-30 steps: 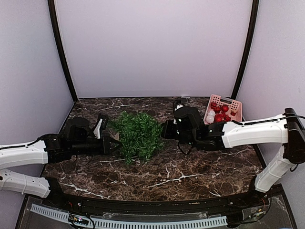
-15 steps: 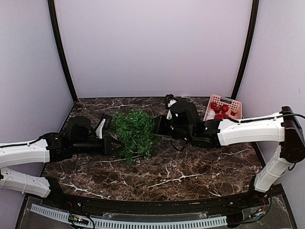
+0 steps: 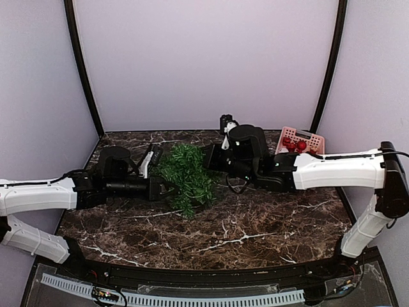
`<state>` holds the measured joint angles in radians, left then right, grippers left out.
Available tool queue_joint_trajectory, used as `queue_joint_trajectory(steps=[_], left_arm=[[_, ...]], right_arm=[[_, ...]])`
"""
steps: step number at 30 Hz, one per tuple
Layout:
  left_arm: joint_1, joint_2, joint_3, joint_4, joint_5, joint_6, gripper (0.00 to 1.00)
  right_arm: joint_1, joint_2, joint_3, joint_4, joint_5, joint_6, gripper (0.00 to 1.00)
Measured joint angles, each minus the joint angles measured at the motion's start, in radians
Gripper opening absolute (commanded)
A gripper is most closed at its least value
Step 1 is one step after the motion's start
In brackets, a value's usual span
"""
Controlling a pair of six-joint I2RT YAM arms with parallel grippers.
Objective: Decorate the small christmas tree
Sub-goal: Wrap the light string in the gap of the branches.
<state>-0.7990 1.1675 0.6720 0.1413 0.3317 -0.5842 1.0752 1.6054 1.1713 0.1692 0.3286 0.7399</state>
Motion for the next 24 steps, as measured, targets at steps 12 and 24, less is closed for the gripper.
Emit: queue_joint_trajectory(steps=[12, 24], left_arm=[[0.000, 0.024, -0.007, 0.098, 0.040, -0.060, 0.00], [0.023, -0.026, -0.098, 0.127, -0.043, -0.135, 0.00]], right_arm=[[0.003, -0.039, 0.027, -0.072, 0.076, -0.004, 0.00], [0.007, -0.050, 0.043, -0.164, 0.200, 0.006, 0.00]])
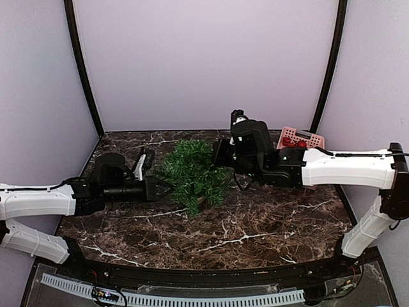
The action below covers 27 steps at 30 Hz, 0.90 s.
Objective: Decorate the small christmas tree
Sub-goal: Wrap the light string in the gap of the branches.
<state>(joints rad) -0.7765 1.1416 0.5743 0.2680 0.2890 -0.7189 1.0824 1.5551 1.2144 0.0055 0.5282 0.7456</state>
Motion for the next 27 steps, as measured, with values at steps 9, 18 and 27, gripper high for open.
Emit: queue_joint_trajectory(steps=[9, 18, 27], left_arm=[[0.021, -0.021, -0.006, -0.045, -0.044, 0.020, 0.00], [0.022, -0.011, -0.006, -0.061, -0.065, 0.047, 0.00], [0.022, 0.029, 0.003, -0.056, -0.049, 0.061, 0.00]], right_arm=[[0.000, -0.080, -0.017, -0.067, 0.106, 0.024, 0.00], [0.000, -0.135, -0.072, -0.076, 0.116, 0.025, 0.00], [0.010, -0.224, -0.142, -0.064, -0.025, -0.001, 0.00]])
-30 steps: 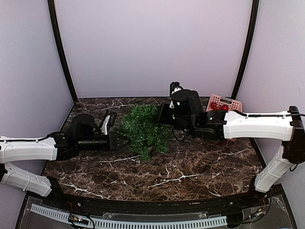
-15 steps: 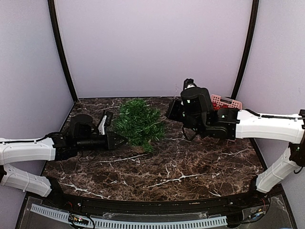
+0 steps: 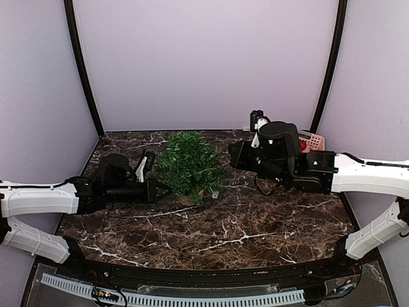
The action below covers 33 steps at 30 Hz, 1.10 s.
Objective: Decorate the small christmas tree
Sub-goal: Wrap the light string in the gap of the branches.
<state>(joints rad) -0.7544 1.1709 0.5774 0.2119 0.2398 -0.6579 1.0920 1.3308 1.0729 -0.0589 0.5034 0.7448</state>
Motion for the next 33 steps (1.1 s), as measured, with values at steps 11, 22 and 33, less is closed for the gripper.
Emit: queue_joint_trajectory(steps=[11, 22, 33], left_arm=[[0.000, 0.052, 0.031, 0.019, 0.022, 0.007, 0.00], [0.000, 0.052, 0.031, 0.023, 0.010, 0.007, 0.00], [0.000, 0.052, 0.031, 0.021, 0.008, 0.008, 0.00]], right_arm=[[0.088, -0.035, -0.017, 0.085, -0.077, -0.038, 0.00], [0.202, -0.035, -0.088, 0.105, 0.014, 0.024, 0.00], [0.205, -0.035, -0.174, -0.009, 0.193, 0.210, 0.00]])
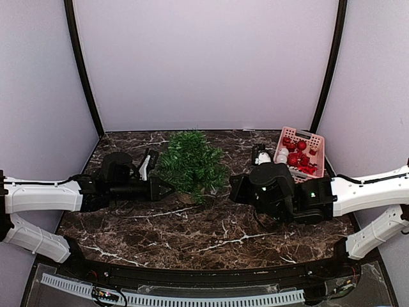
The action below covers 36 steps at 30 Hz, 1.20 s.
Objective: Decorate the small christmas tree
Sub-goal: Wrap the light string in the gap of the branches.
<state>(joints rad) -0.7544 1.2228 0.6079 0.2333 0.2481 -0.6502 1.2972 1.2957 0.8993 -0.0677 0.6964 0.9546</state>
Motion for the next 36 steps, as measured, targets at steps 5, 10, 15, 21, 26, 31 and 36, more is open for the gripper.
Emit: queue_joint_trajectory(steps=[5, 10, 15, 21, 26, 31, 36], left_arm=[[0.000, -0.001, 0.000, -0.004, 0.000, 0.006, 0.00], [0.000, -0.010, 0.000, -0.005, -0.003, 0.014, 0.00], [0.000, -0.014, 0.000, -0.009, -0.006, 0.021, 0.00], [0.008, -0.017, 0.000, -0.028, -0.011, 0.034, 0.00], [0.019, -0.029, 0.000, -0.037, -0.018, 0.042, 0.00], [0.028, -0.031, 0.000, -0.049, -0.018, 0.048, 0.00], [0.038, -0.031, 0.000, -0.050, -0.018, 0.056, 0.00]], right_arm=[[-0.013, 0.012, -0.002, -0.021, 0.027, 0.047, 0.00], [-0.064, 0.024, -0.024, -0.023, 0.026, 0.076, 0.00], [-0.125, 0.024, -0.047, -0.005, 0.026, 0.073, 0.00], [-0.182, 0.042, -0.047, 0.042, 0.024, 0.045, 0.00], [-0.225, 0.088, -0.047, 0.080, 0.006, 0.027, 0.00], [-0.249, 0.141, -0.047, 0.111, -0.024, 0.022, 0.00], [-0.262, 0.198, -0.047, 0.135, -0.050, 0.019, 0.00]])
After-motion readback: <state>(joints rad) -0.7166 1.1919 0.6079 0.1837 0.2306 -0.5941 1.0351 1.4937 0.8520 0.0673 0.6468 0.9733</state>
